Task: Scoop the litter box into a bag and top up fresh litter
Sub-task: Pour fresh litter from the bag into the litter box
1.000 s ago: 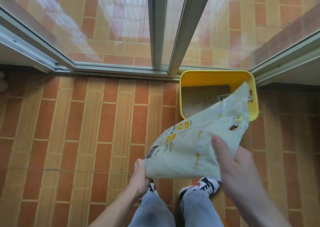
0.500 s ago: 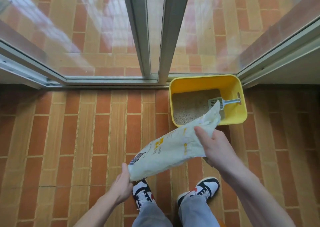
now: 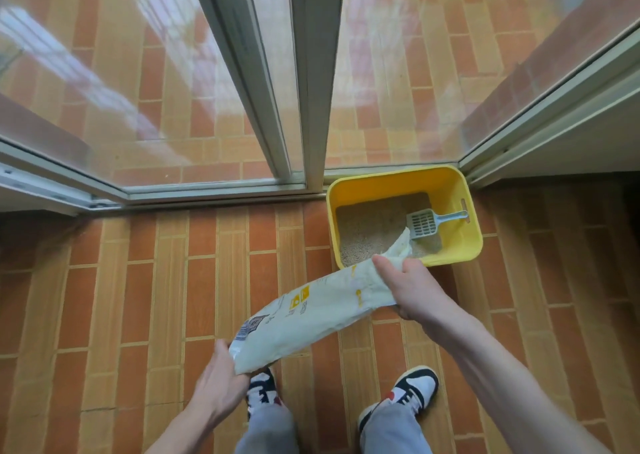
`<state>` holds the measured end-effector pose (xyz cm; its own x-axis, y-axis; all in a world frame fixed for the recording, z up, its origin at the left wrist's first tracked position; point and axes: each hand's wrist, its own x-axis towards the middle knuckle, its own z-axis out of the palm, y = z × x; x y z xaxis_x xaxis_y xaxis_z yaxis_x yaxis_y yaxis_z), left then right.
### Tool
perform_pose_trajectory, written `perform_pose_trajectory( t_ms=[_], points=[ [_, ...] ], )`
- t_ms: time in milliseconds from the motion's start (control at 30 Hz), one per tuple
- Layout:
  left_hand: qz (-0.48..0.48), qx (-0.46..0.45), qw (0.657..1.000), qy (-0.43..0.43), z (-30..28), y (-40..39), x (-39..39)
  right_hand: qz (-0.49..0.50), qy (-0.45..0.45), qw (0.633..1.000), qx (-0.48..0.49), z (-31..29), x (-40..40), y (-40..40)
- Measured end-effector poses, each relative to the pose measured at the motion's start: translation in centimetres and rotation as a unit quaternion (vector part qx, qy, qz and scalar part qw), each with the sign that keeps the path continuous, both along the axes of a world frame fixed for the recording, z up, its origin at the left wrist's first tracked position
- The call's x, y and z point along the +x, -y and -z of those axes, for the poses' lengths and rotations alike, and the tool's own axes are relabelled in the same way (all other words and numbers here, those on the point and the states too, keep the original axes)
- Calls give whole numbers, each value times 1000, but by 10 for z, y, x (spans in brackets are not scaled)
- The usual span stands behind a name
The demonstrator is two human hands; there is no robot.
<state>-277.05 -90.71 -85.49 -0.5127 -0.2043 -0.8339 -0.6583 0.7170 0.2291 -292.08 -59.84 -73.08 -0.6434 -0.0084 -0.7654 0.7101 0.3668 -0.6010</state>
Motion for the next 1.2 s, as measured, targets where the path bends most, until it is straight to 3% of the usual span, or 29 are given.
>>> perform_pose_trajectory(
  t_ms=[200,500,667,867,1200],
  points=[
    [70,-27,997,-1,6,15,-28,35,2,999,33,17,-10,10],
    [25,-42,999,-14,1,41,-35,105,95,990,28,45,-30,23],
    [26,-64,997,-26,-3,50,-35,130,73,985,89,62,-35,28],
    [54,-83,994,-44,-18,47,-46,87,32,976,195,72,-35,23],
    [118,-130,980,-98,-41,49,-85,97,55,978,177,74,-34,-2]
  ],
)
